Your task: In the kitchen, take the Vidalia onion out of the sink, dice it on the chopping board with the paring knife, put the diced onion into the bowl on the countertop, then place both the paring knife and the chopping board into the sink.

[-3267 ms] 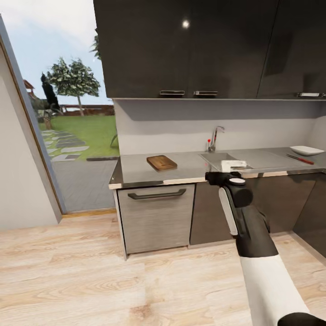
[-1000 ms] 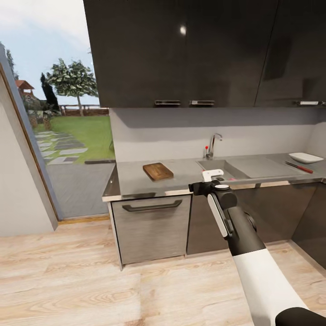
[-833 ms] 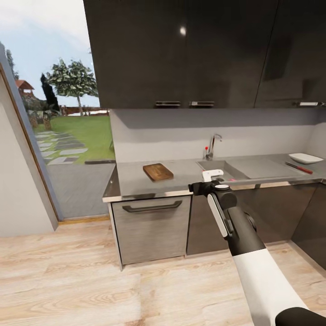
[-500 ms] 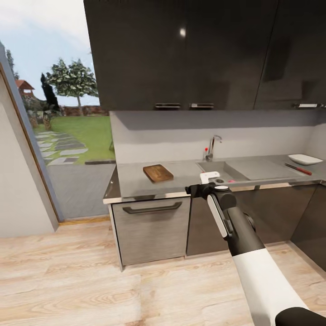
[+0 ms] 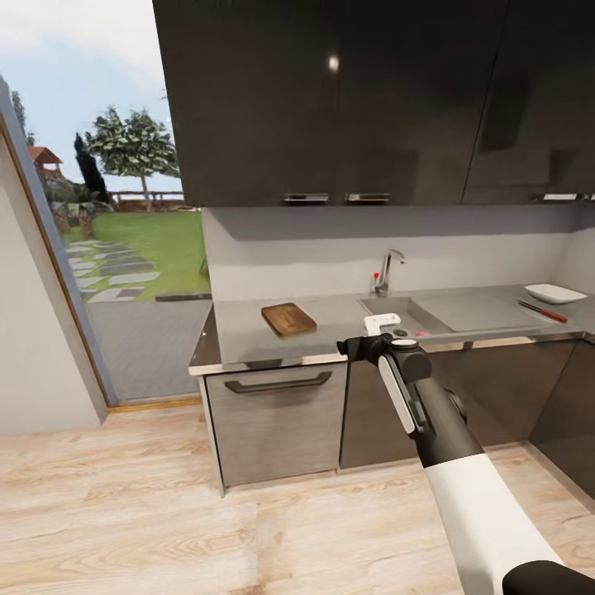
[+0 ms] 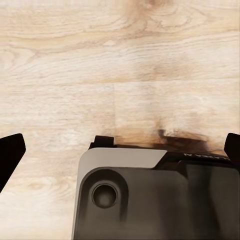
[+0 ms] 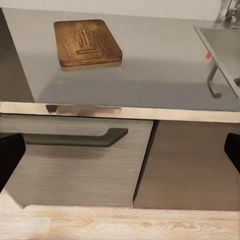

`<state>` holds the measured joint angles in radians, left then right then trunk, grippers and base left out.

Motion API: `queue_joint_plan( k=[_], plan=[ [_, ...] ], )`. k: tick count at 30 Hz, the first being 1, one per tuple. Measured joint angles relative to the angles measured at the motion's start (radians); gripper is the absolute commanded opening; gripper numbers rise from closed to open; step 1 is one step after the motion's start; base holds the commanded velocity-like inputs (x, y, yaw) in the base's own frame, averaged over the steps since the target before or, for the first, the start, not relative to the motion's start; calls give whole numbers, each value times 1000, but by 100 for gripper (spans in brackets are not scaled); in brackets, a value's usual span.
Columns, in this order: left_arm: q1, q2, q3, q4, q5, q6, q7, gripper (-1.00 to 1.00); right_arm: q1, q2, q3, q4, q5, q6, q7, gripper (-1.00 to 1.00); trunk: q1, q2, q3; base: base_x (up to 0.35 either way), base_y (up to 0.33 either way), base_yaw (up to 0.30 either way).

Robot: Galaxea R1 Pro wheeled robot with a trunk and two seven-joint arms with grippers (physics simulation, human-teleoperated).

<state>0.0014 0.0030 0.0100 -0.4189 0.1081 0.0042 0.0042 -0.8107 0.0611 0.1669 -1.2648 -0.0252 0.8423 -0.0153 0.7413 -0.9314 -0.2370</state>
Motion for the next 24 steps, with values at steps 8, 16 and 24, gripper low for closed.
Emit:
queue_joint_plan(
  k=[8,16,24],
  plan=[
    [0,0,0,0,0,0,0,100,0,-1,0,0,0,0,0,100,-31,56,25,0,0,0],
    [0,0,-1,0,0,0,0,100,0,-1,0,0,0,0,0,100,-61,112,50,0,0,0],
    [0,0,-2,1,-1,0,0,100,0,-1,0,0,1,0,0,100,-92,168,75,0,0,0]
  ],
)
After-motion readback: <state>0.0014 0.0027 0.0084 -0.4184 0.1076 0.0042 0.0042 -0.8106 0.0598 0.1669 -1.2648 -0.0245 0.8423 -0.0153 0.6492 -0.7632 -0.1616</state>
